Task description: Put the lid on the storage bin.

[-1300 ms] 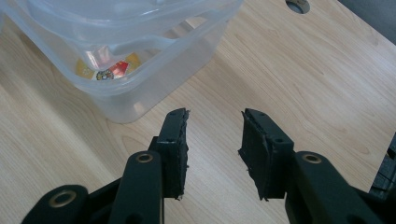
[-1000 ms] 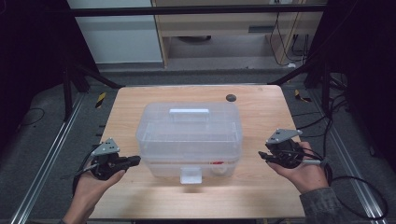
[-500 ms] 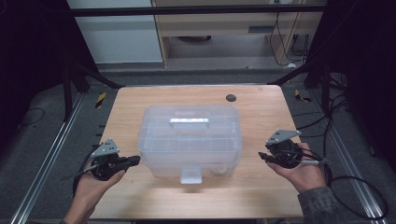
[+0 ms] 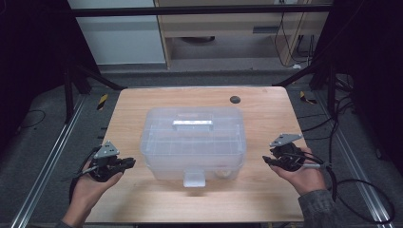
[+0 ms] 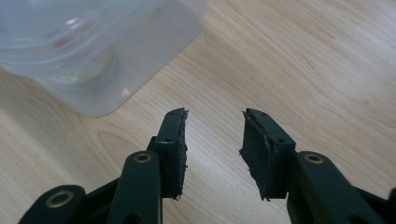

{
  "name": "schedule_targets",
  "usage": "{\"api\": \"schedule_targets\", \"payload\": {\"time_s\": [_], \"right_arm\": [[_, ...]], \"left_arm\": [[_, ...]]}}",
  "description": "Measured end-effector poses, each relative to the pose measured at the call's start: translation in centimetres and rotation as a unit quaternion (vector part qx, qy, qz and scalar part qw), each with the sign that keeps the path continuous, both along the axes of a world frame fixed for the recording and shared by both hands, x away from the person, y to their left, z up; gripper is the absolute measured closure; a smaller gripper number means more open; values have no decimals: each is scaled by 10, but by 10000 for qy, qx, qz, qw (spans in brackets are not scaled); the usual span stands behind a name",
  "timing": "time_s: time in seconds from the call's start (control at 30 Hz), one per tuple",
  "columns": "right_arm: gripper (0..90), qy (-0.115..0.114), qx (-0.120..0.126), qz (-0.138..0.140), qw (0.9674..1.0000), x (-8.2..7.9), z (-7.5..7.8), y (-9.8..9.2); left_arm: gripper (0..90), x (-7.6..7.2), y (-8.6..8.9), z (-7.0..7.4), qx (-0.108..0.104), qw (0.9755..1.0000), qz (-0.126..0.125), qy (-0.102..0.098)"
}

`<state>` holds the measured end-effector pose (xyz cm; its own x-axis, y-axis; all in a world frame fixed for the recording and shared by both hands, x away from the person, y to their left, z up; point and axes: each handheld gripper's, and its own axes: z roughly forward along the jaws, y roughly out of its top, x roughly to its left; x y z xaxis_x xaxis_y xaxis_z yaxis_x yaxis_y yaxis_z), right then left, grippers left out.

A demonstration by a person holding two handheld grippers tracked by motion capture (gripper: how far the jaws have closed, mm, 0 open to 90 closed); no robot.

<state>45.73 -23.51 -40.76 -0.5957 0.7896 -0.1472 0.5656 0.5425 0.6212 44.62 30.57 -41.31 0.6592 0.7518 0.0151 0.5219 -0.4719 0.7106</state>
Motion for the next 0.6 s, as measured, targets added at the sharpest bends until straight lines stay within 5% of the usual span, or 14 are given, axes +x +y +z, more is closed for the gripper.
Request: {"api": "schedule_targets", "payload": {"time_s": [0.17,0.33,0.6], "right_arm": [[542,51,77,-239,9997,9,-11,-3],[437,99,79,-476,9988,20,-23,-4],[258,154,84,-942,9954,43,-39,-5]], "left_arm": [[715,11,5,-8,129,9998,145,30],[472,26,6,-17,310,9988,364,-40],[207,48,15,-37,426,9968,648,194]]}}
